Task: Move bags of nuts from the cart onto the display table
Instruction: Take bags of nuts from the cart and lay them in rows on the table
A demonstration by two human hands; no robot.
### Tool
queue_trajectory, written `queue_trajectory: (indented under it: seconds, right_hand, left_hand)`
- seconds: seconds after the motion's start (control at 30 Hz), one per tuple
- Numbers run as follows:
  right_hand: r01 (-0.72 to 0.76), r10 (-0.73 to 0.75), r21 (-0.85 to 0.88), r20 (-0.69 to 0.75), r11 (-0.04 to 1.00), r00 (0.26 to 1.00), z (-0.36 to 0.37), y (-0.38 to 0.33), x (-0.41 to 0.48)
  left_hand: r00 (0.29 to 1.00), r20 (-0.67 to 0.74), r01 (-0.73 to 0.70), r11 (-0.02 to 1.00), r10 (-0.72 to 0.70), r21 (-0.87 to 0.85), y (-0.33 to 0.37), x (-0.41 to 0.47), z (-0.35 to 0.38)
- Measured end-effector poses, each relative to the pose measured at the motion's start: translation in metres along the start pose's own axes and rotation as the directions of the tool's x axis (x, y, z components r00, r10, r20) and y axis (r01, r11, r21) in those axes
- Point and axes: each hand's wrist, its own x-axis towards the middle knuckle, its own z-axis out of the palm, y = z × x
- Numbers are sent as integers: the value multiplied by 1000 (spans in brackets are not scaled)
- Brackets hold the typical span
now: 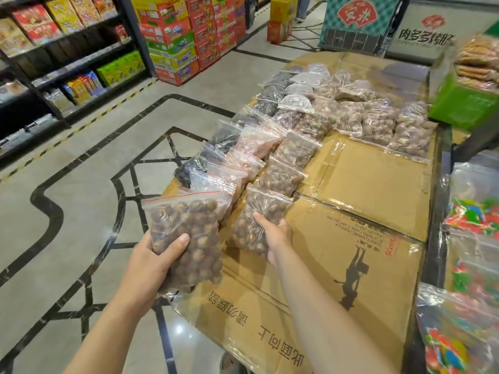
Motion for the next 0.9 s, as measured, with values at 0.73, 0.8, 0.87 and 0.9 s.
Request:
queue_trajectory:
  seconds: [0.73, 0.8, 0.87, 0.9]
  right_hand:
    - [76, -109, -427, -53, 901, 993, -40, -7, -8]
    - [74, -125, -513, -66, 855, 990, -46, -7, -11]
    - [87, -145, -609, -46, 788, 988, -52, -8, -18]
    - [102, -157, -663, -24, 741, 987, -55, -9, -21]
  left_hand:
    - [975, 220, 30, 999, -36, 29, -7, 2, 23]
    - [967, 246, 48, 997, -62, 60, -13, 3, 28]
    - [953, 291, 64, 994, -86, 85, -18, 4, 34]
    - [946, 310, 66, 992, -96, 105, -20, 5, 37]
